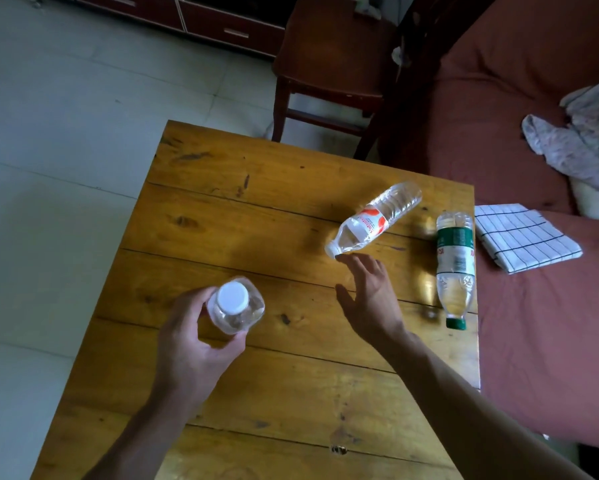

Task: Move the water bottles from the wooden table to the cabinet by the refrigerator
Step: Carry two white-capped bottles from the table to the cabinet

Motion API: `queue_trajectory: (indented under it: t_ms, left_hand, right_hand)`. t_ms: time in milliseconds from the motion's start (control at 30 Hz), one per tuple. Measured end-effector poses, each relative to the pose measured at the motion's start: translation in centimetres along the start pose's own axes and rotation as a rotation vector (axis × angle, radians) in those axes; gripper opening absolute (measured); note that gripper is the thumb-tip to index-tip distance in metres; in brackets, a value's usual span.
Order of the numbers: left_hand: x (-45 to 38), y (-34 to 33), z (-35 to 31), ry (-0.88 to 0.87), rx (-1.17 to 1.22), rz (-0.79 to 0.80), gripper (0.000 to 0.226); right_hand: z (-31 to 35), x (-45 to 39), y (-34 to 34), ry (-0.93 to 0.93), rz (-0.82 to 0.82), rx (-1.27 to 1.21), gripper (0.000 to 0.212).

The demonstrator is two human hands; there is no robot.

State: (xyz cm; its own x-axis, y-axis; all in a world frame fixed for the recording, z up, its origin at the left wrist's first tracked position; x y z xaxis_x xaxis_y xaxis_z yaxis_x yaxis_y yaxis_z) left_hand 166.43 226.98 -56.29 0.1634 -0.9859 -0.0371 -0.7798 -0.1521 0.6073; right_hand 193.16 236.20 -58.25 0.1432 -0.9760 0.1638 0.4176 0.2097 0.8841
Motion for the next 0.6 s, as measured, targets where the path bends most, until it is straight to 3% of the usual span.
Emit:
queue_trajectory:
  t_ms: [233,600]
  left_hand:
    - [-2.4,-0.5,-0.8,-0.08,0.015,0.066,0.067]
    - [-3.3,-0.7,-1.1,-0.104,0.002,0.12,0.069]
  right_hand:
    - [-0.3,-3.4,-0.7,0.051,-0.028,0.151,0.064]
    - [-1.2,-6.4,-1.8,0.16,-0.007,0.389,0.051]
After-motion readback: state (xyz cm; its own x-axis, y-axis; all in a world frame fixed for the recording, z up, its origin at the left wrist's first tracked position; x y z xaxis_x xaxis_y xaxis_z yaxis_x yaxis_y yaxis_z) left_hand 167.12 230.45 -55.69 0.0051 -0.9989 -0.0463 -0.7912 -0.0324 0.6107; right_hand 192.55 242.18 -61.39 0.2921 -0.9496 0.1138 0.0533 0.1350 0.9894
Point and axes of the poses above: each hand's wrist, its own x-axis away from the middle knuckle, its own y-axis out of the back of the hand, z = x × y, the point moved 5 cm from there along -x, towards the middle knuckle, and after that the axes turned 4 degrees about -y, right-handed, at the moved point
